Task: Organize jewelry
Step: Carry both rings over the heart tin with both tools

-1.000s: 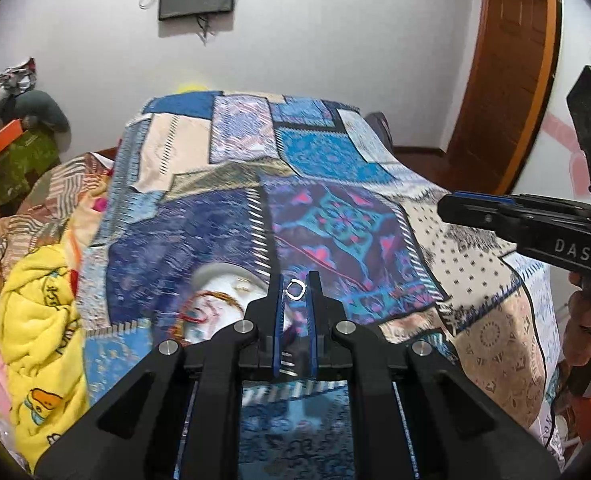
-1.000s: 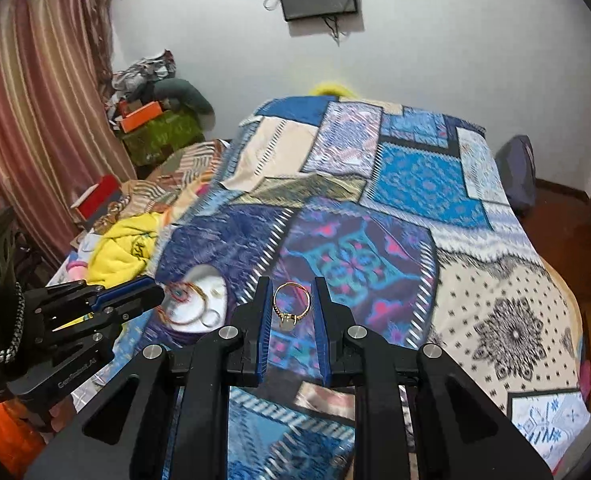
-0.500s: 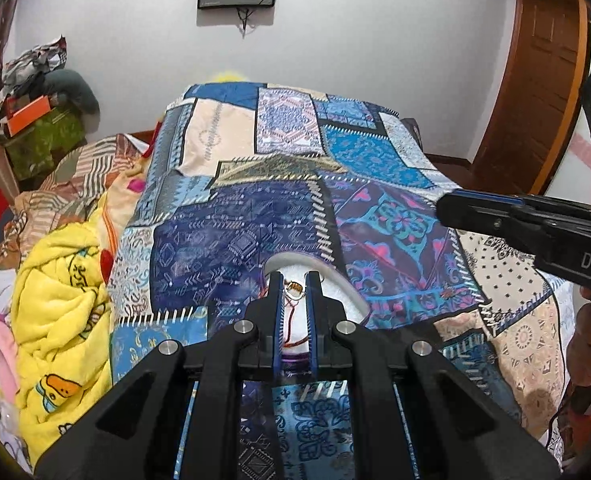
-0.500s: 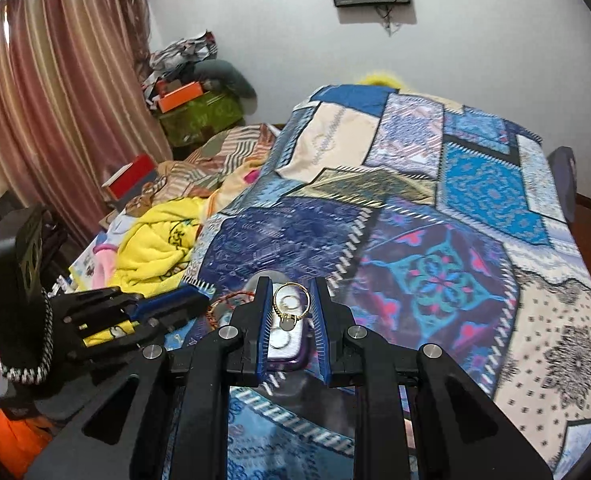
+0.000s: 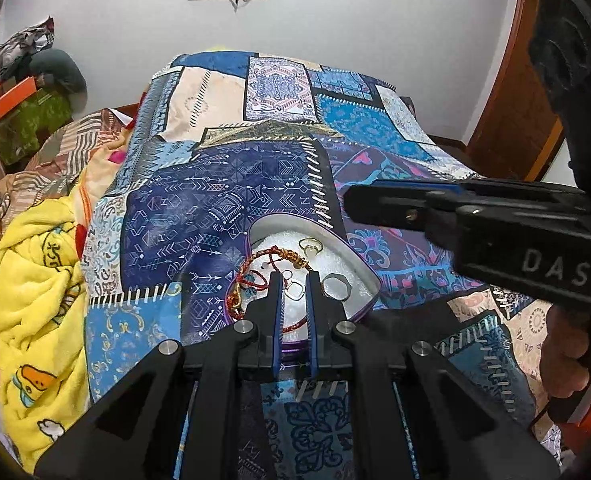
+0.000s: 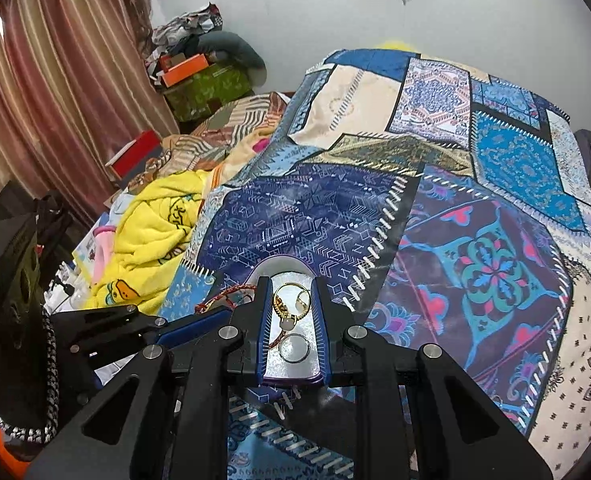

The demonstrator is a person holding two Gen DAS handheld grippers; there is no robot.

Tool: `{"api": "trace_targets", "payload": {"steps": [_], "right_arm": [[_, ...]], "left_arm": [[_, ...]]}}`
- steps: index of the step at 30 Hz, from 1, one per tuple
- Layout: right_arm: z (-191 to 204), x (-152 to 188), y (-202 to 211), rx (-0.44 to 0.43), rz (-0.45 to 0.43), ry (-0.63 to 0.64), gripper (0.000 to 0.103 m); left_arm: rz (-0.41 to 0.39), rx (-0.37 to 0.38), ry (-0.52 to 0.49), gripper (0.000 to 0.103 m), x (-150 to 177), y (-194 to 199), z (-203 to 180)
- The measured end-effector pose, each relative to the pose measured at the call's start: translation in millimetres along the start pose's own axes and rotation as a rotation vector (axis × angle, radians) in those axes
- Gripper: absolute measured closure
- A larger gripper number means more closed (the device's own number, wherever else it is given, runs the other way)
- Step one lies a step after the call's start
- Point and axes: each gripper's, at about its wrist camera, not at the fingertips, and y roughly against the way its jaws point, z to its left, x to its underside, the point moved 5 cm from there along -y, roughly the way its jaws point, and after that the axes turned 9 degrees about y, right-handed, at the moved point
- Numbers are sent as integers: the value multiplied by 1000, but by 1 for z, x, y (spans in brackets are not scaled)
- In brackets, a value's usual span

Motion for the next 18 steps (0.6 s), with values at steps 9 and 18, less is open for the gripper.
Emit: {"api": "trace_targets", "payload": {"steps": [9,18], "right_arm": [[3,2,-18,-31,42,7,85],[4,-1,-18,-42,40,15,85]], "left_arm": [[4,-9,-23,94,0,-8,1],[13,-18,-25,94,0,-10,4]]}}
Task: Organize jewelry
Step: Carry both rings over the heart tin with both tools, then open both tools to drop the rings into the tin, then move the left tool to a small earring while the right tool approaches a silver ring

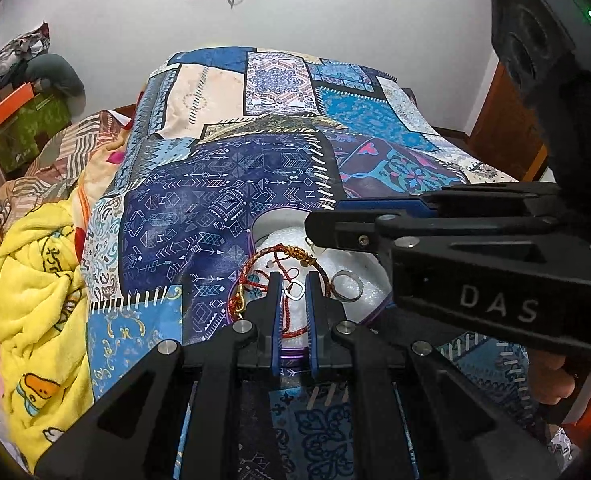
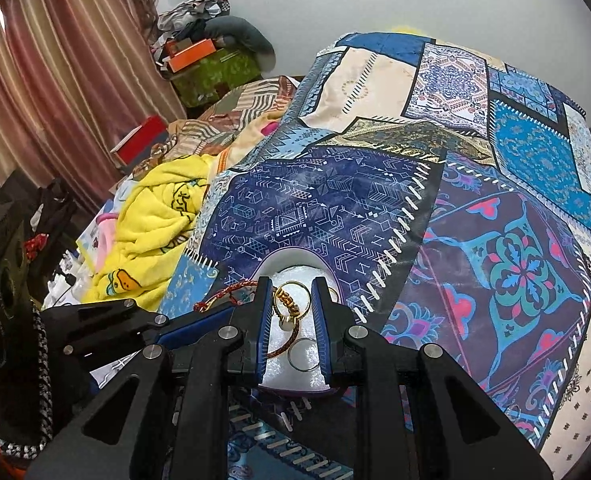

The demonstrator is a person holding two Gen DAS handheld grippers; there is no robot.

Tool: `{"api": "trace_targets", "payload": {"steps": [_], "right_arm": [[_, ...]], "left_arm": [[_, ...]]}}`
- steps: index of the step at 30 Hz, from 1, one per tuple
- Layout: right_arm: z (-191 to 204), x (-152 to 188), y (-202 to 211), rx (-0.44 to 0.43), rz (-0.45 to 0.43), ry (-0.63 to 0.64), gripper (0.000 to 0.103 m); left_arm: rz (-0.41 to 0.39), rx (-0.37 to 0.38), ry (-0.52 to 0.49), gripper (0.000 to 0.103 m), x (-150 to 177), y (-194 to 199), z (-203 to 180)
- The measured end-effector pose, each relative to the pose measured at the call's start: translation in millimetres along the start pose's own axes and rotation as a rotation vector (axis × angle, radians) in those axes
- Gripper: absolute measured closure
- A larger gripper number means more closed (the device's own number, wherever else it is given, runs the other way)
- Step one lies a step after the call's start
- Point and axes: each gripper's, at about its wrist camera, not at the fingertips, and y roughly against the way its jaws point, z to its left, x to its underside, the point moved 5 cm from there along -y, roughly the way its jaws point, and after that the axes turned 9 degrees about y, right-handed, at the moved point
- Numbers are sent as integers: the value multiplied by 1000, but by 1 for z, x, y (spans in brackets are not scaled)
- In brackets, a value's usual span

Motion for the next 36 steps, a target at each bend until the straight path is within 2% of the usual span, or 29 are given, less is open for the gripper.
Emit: {"api": "trace_targets", "payload": {"steps": [3,8,10,12,16,19,29,36], "right_arm": [[1,-1,1,-8,1,1,84],[1,-1,8,9,-14,7,72],[0,-1,12,22,-23,9,69],[-1,-1,18,32,-31,8,69],[-4,-2,33,69,-57,4,69],[-6,0,46,100,-73,4,69],[-16,27,88,204,-72,-13,69],[-26,56,122,268,-71,-53,69]], "left_arm": [[2,-3,5,94,-1,0,1],[6,-11,9,93,-1,0,1],[7,-13,15,87,-3,1,2],[2,-15,22,77,-4,2,4],[-19,-17,24,75,-8,10,2],[-36,-31,25,68,-11,16,2],[-82,-24,67,68,-23,47,0],[-106,-8,36,67,-19,75,-19]]}}
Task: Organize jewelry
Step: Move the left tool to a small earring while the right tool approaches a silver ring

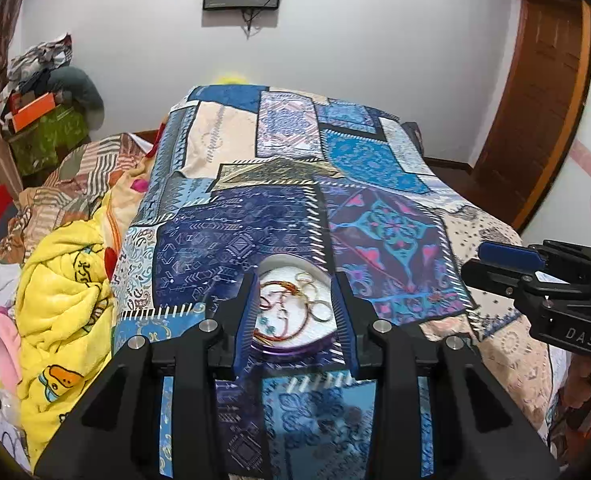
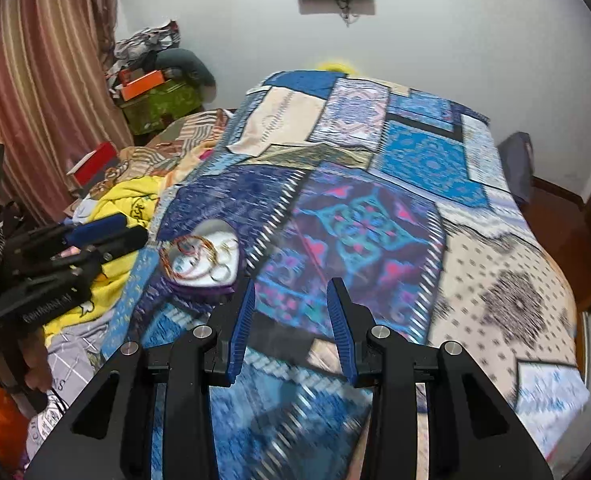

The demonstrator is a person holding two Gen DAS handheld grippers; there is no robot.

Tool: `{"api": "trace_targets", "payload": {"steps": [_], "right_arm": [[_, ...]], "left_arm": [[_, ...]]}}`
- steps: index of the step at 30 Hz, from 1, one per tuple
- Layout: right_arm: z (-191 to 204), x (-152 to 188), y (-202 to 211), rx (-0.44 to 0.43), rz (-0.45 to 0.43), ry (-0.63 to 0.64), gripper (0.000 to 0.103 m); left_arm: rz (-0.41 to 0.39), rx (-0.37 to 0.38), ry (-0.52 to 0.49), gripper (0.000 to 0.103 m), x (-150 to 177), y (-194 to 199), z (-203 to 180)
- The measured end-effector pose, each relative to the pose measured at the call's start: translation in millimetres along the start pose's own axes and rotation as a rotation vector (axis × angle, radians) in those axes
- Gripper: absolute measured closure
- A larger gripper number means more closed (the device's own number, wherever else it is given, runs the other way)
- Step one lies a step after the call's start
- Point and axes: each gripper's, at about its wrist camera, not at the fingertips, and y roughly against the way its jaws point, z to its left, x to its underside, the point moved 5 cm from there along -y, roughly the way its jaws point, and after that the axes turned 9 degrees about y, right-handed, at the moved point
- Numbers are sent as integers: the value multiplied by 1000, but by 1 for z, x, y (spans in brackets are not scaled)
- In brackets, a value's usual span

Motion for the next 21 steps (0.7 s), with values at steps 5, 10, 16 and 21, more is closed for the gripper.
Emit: {"api": "trace_targets", "payload": {"steps": [5,10,16,21], "right_arm": [[-19,29,16,47,31,-39,69],[-27,61,17,49,89,-77,69],[-30,97,-1,35,174,-124,69],[-30,115,-22,13,245,-145,69]], "left_arm": [[-11,23,-50,59,7,17,-20],[18,48,-106,58,25,23,-42],[83,68,-116,54,49,15,-53],[129,65,-121,54,65,5,-54]]}}
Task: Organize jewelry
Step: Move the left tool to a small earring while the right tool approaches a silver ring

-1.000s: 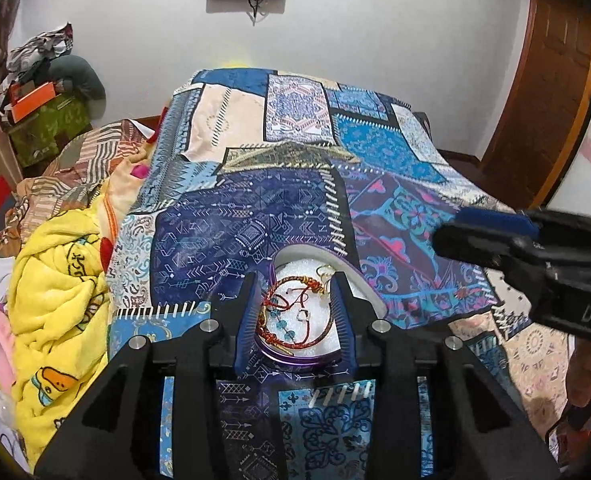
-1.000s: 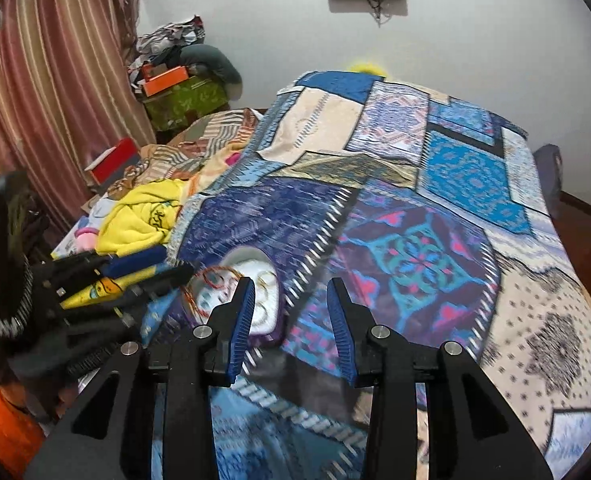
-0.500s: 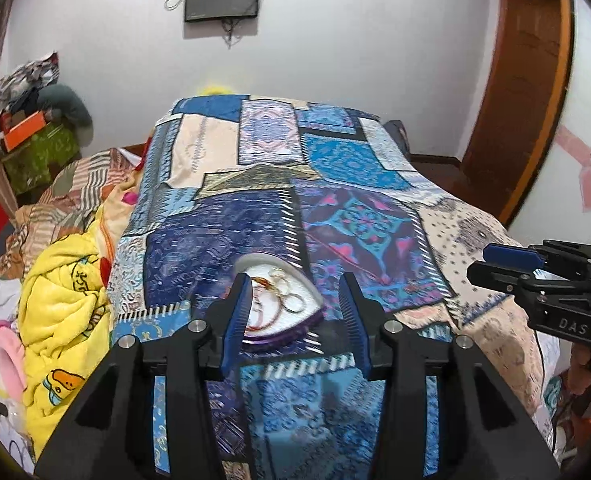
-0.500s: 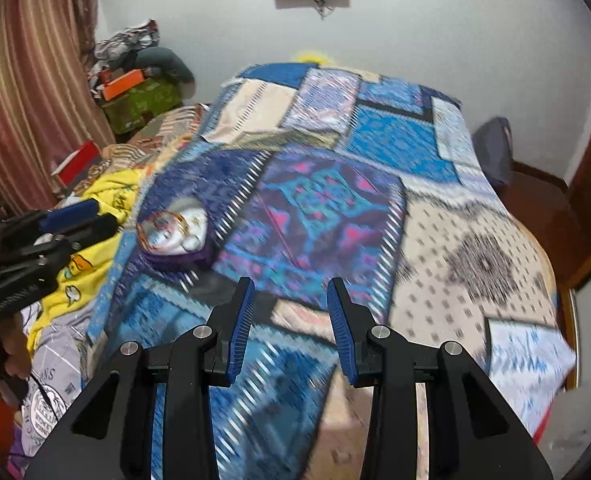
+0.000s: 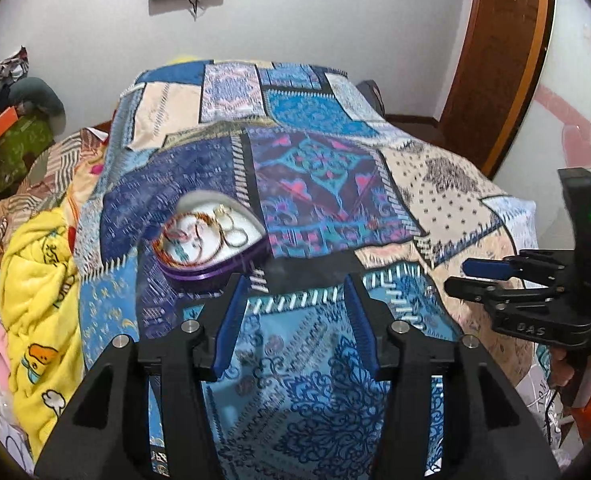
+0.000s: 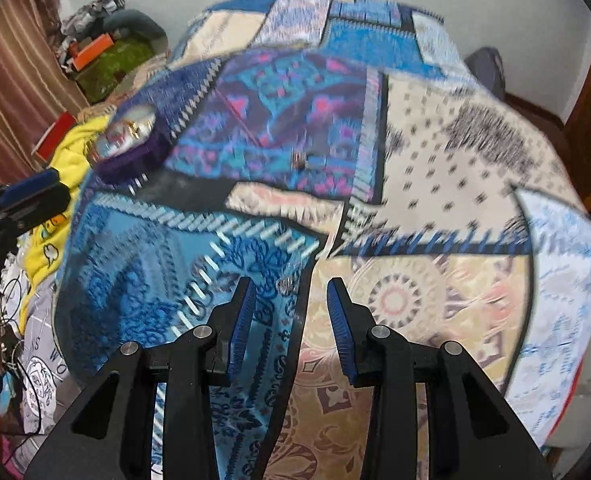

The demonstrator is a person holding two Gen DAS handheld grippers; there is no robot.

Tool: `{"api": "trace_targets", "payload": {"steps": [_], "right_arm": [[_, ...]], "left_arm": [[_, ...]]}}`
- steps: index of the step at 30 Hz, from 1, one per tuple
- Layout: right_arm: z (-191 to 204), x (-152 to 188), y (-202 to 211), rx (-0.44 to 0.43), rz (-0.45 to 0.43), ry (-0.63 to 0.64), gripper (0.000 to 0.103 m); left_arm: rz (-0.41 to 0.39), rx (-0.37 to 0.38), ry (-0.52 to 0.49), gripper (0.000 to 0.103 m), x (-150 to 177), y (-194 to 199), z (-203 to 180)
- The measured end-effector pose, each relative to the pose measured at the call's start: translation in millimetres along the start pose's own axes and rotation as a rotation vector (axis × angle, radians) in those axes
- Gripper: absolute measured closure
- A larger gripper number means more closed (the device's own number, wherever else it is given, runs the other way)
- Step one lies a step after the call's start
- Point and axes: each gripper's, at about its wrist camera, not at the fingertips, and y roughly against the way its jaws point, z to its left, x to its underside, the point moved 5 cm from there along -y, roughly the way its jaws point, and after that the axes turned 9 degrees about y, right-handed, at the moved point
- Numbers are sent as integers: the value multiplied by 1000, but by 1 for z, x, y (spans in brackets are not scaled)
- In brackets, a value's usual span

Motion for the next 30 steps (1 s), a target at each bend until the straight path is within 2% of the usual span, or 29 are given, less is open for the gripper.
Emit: {"api": "trace_targets", "payload": {"steps": [5,8,10,19,30], "right_arm": [[0,4,-15,-19,25,-10,71],[-2,5,-18,-19,18,-19,78],[-3,5,-18,-21,21,-21,93],[-7,3,-11,-27,-8,-36,95],[-46,-20,28,2,-134,-89,95]], "left_arm": [[20,-7,0,54,8,-7,1],[33,-6,10,54,11,-13,3],[42,-6,15,54,12,-16,4],[64,5,8,54,11,-27,-1],[86,78,-21,54,-15,-55,-30]]}}
